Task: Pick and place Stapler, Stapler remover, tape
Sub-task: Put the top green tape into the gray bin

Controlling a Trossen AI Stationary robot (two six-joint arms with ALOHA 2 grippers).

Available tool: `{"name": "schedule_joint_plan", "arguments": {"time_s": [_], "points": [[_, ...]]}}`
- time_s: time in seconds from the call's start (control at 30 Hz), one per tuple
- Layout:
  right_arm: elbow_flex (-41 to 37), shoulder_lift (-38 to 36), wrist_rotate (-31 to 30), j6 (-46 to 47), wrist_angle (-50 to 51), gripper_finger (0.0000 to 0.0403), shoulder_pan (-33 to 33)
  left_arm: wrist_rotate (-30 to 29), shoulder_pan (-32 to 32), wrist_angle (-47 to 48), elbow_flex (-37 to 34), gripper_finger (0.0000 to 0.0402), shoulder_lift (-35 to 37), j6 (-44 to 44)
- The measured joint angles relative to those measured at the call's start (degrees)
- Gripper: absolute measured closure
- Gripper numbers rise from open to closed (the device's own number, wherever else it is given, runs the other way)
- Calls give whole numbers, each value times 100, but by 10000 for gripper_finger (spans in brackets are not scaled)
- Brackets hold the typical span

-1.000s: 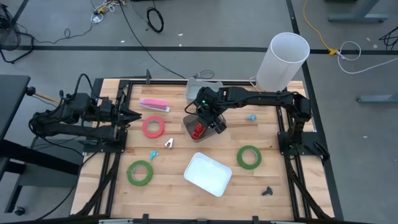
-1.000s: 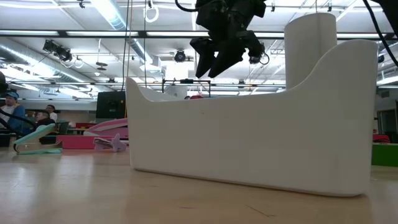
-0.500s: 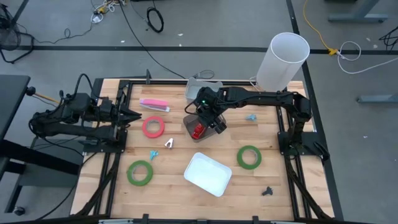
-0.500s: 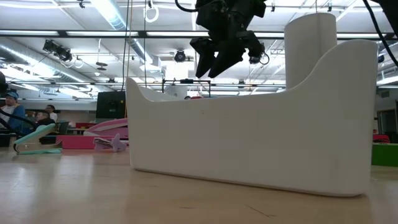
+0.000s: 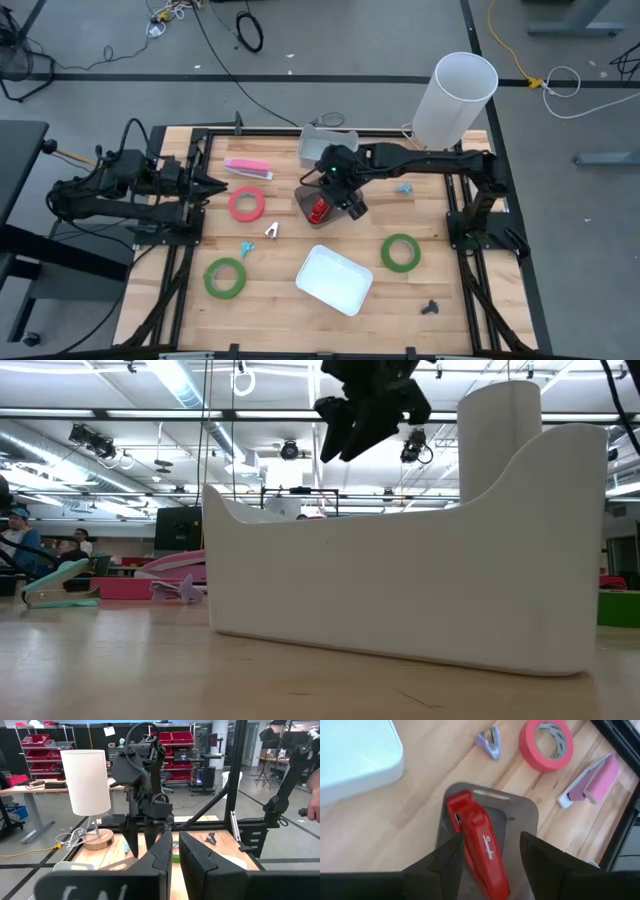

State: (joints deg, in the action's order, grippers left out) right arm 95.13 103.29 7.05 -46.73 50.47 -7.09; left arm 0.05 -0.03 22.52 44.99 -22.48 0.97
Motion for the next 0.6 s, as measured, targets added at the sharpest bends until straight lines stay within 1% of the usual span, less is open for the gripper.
{"name": "schedule_joint_plan", "arguments": {"time_s": [0.13, 0.23, 0.33, 0.6], "points": [[-175, -173, -9, 228, 20, 211, 8, -1, 2, -2, 0, 367, -1, 0], [-718, -470, -19, 225, -256, 211, 6, 0, 1, 0, 0, 367, -1, 0], [-1248, -816, -37, 266, -242, 211, 28, -1, 0, 0, 0, 367, -1, 0], [-2217, -1666, -14, 941, 12, 211, 97, -1, 2, 1, 0, 367, -1, 0]]}}
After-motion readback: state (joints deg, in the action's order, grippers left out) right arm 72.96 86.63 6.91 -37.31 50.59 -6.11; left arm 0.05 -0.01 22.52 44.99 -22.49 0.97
